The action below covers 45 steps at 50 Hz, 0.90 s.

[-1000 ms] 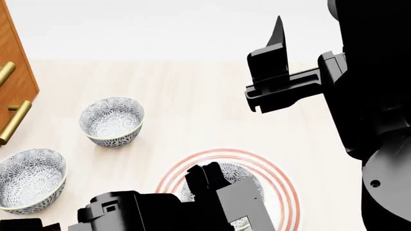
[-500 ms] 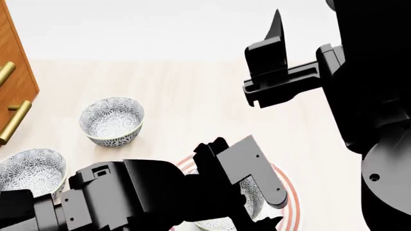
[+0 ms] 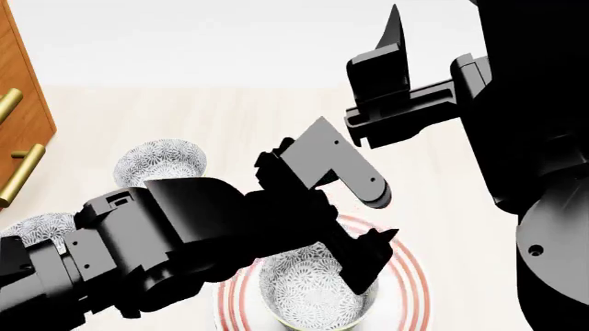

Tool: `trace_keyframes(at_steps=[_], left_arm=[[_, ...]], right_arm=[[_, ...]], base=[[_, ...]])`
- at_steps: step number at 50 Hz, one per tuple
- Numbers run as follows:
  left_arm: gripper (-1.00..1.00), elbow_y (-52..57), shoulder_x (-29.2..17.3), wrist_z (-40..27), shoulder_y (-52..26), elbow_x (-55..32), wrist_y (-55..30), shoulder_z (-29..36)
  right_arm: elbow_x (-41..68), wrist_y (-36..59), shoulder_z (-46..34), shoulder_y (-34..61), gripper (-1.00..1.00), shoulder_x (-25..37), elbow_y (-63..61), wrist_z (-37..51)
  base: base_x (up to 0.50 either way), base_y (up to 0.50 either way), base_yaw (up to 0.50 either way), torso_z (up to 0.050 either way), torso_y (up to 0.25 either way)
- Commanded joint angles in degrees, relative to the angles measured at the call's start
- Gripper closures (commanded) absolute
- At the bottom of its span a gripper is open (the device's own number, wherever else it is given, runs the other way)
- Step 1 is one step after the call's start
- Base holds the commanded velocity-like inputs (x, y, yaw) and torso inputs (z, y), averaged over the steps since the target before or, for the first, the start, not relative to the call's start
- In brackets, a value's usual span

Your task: Put the bowl at the front on the plate.

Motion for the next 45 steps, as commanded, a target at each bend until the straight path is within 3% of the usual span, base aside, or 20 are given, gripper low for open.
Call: trace_keyframes(at_steps=[1, 19, 36, 45], left_arm=[[-1.00, -4.8, 0.0, 0.3, -0.6, -1.2, 3.0, 0.0], [-1.00, -15.2, 0.0, -1.6, -0.5, -3.1, 7.5, -0.4], [-1.00, -17.4, 0.0, -3.1, -1.3, -8.3, 12.7, -0.1], [-1.00, -20.5, 0.0, -8.9, -1.8, -10.4, 18.4, -0.6]], right_arm=[[0.3, 0.2, -0.2, 0.6, -1.00, -0.1, -0.2, 0.5], [2.6, -0.6, 1.3, -0.5, -1.00, 1.9, -2.8, 3.3], [2.6, -1.5, 1.5, -1.4, -1.00, 2.5, -3.4, 3.1], [2.9, -1.8, 1.7, -1.7, -1.00, 2.9, -3.7, 3.4]], base=[[0.00, 0.00, 0.00, 0.000, 0.000], [0.00, 0.00, 0.00, 0.000, 0.000], [0.00, 0.00, 0.00, 0.000, 0.000], [0.00, 0.00, 0.00, 0.000, 0.000]])
